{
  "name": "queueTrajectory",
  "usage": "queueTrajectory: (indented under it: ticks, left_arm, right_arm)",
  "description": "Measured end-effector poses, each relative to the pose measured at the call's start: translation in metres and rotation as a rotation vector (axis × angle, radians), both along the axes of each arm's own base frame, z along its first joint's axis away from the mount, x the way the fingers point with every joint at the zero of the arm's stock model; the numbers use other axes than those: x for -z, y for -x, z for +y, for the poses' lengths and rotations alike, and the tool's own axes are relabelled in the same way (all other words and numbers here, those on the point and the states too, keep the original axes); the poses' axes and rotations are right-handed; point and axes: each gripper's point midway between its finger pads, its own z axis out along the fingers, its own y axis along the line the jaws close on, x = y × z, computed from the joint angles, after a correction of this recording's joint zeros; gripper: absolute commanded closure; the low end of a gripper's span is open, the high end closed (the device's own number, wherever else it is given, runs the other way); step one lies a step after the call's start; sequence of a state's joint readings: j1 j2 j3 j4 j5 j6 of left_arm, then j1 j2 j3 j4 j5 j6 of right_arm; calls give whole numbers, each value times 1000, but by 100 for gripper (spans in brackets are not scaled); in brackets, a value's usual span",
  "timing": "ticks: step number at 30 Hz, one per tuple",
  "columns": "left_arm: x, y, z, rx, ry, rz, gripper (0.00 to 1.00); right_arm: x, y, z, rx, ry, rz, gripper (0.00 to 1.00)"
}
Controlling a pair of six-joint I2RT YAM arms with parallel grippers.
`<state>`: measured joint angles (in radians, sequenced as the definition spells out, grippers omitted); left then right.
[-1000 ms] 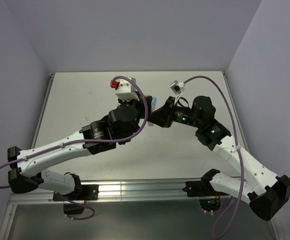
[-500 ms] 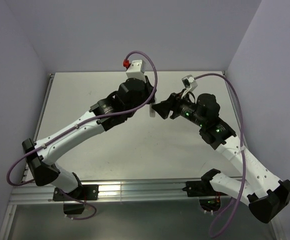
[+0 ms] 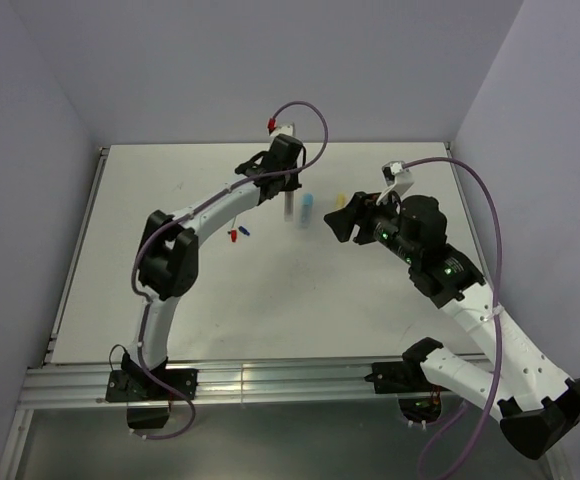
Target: Insert the pens into the pen caps
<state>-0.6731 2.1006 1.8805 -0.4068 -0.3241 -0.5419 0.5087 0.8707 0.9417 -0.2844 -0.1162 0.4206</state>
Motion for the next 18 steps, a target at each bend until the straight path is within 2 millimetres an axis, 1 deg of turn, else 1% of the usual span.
queueTrajectory:
  ticks: [2,5,6,8,10,15,17,18]
  left_arm:
    - [34,-12,0,1,-36,54,100]
    - [67,-26,-1,0,-62,96,99]
    - [76,-28,-2,-1,-70,108,98]
    - [87,-31,-1,-2,-81,128,95]
    - [95,-33,0,-4,-86,139,91]
    - [105,-35,2,2,-83,160,84]
    - [108,-35,2,4,-82,165,78]
    - [108,-35,2,5,-81,167,73]
  right_arm:
    - [0,1,-1,2,0,0,29]
    - [-2,2,-3,4,-3,-5,29]
    - [-3,3,-3,4,-5,-8,29]
    - [-5,4,-4,5,-9,-14,29]
    - [-7,5,-5,5,-13,-20,29]
    - [-8,7,-7,4,-16,-24,29]
    - [-7,7,-7,4,-15,-24,29]
    - [-7,7,-7,4,-15,-23,29]
